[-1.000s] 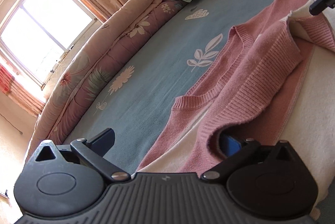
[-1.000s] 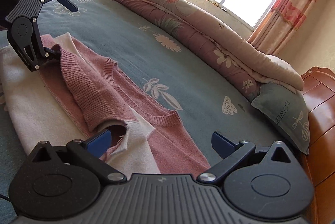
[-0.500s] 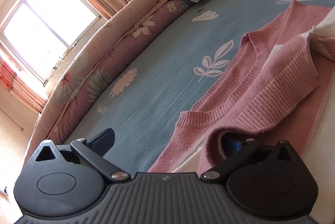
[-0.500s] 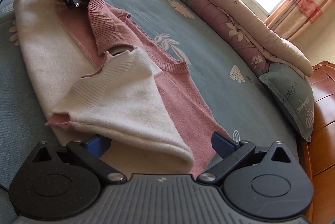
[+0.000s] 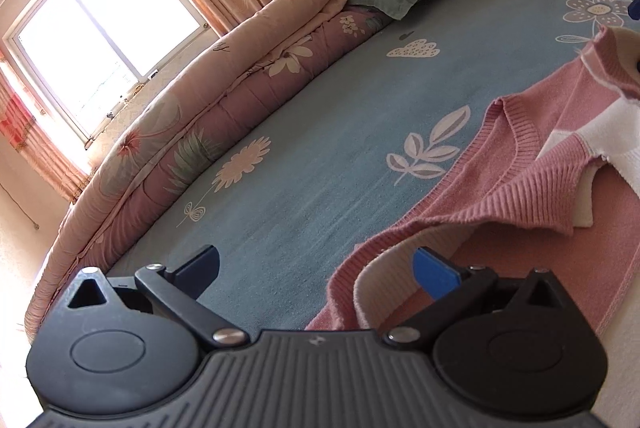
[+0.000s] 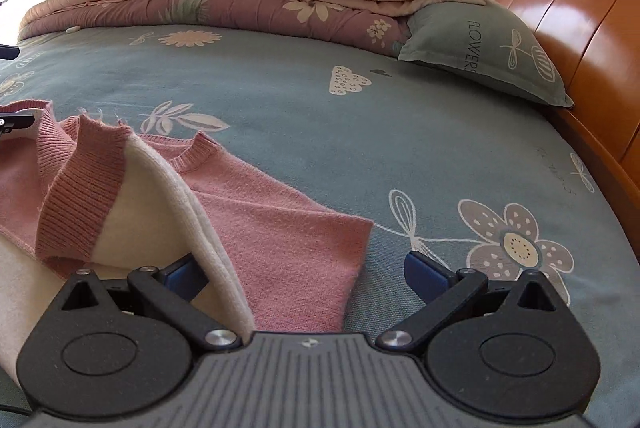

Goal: Fold clothes

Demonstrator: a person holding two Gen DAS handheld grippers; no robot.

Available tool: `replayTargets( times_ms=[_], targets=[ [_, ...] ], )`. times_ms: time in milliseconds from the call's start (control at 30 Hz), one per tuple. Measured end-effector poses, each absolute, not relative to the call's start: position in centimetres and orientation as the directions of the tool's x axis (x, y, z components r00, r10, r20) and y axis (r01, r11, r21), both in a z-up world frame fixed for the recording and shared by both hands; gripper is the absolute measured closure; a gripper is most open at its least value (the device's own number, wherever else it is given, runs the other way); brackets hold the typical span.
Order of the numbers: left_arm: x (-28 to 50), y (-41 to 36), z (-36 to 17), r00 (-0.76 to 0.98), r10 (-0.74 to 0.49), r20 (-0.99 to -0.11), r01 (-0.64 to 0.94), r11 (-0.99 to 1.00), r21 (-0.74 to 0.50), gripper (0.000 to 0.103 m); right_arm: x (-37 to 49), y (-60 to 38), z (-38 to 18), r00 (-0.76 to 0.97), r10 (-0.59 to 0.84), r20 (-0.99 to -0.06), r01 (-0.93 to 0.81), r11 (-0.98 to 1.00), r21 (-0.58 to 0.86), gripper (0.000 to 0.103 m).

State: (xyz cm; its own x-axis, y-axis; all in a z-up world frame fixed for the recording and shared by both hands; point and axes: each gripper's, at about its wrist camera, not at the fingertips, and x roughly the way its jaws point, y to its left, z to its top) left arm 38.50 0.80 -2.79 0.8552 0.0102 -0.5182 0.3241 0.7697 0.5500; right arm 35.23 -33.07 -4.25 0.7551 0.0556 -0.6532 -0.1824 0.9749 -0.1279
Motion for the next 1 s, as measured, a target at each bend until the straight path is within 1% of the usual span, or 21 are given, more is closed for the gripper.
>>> replayTargets(
  times_ms=[133, 267, 367, 433, 500, 567, 700, 733, 767, 867, 933, 1000],
  targets=[
    [37.1, 1.8, -2.3, 0.844, -0.003, -0.537, 0.331, 0.790, 0.516, 0.001, 35.5, -33.8, -4.7, 0.750, -0.030, -0.661, -0.100, 0.982, -0.159, 0.000],
    [36.1, 2.6, -1.8, 0.840, 0.002, -0.543, 0.322, 0.804, 0.500, 0.001, 36.1, -35.3, -5.1, 0.727, -0.052, -0.685, -0.002, 0.997, -0.079, 0.000],
    [35.7, 3.2, -1.5, 0.809, -0.024, -0.588, 0.337, 0.838, 0.430, 0.001, 36.0, -35.9, -5.3, 0.720, -0.054, -0.692, 0.061, 0.998, -0.014, 0.000],
    [35.4, 3.3, -1.5, 0.789, -0.057, -0.611, 0.359, 0.850, 0.385, 0.001, 35.9, -35.7, -5.3, 0.725, -0.029, -0.688, 0.052, 0.999, 0.012, 0.000],
    [35.2, 3.4, -1.6, 0.770, -0.092, -0.632, 0.382, 0.859, 0.340, 0.001, 35.7, -34.9, -5.1, 0.741, 0.007, -0.671, -0.004, 1.000, 0.006, 0.000],
    [35.1, 3.2, -1.9, 0.747, -0.124, -0.653, 0.406, 0.862, 0.302, 0.001, 36.0, -34.2, -5.1, 0.737, -0.002, -0.676, -0.033, 0.999, -0.038, 0.000],
    [34.9, 2.4, -3.2, 0.711, -0.150, -0.687, 0.439, 0.858, 0.268, 0.001, 37.5, -35.1, -5.8, 0.717, -0.136, -0.684, 0.077, 0.990, -0.116, 0.000],
    [34.8, 2.3, -3.5, 0.706, -0.146, -0.693, 0.441, 0.856, 0.269, 0.001, 37.8, -35.7, -5.9, 0.709, -0.164, -0.686, 0.117, 0.986, -0.115, 0.000],
    [34.7, 2.3, -3.8, 0.698, -0.148, -0.700, 0.445, 0.856, 0.263, 0.001, 37.6, -36.5, -5.7, 0.713, -0.159, -0.683, 0.145, 0.986, -0.078, 0.000],
    [34.4, 2.5, -4.5, 0.670, -0.176, -0.721, 0.465, 0.857, 0.223, 0.001, 36.5, -38.2, -4.7, 0.772, -0.037, -0.634, 0.103, 0.992, 0.068, 0.000],
    [34.4, 2.8, -4.6, 0.639, -0.226, -0.736, 0.478, 0.866, 0.150, 0.001, 36.3, -39.1, -4.3, 0.785, 0.119, -0.607, 0.013, 0.978, 0.209, 0.000],
    [34.4, 3.2, -4.5, 0.605, -0.279, -0.746, 0.487, 0.870, 0.070, 0.001, 37.1, -40.1, -4.5, 0.742, 0.303, -0.598, -0.072, 0.923, 0.379, 0.000]
  ],
)
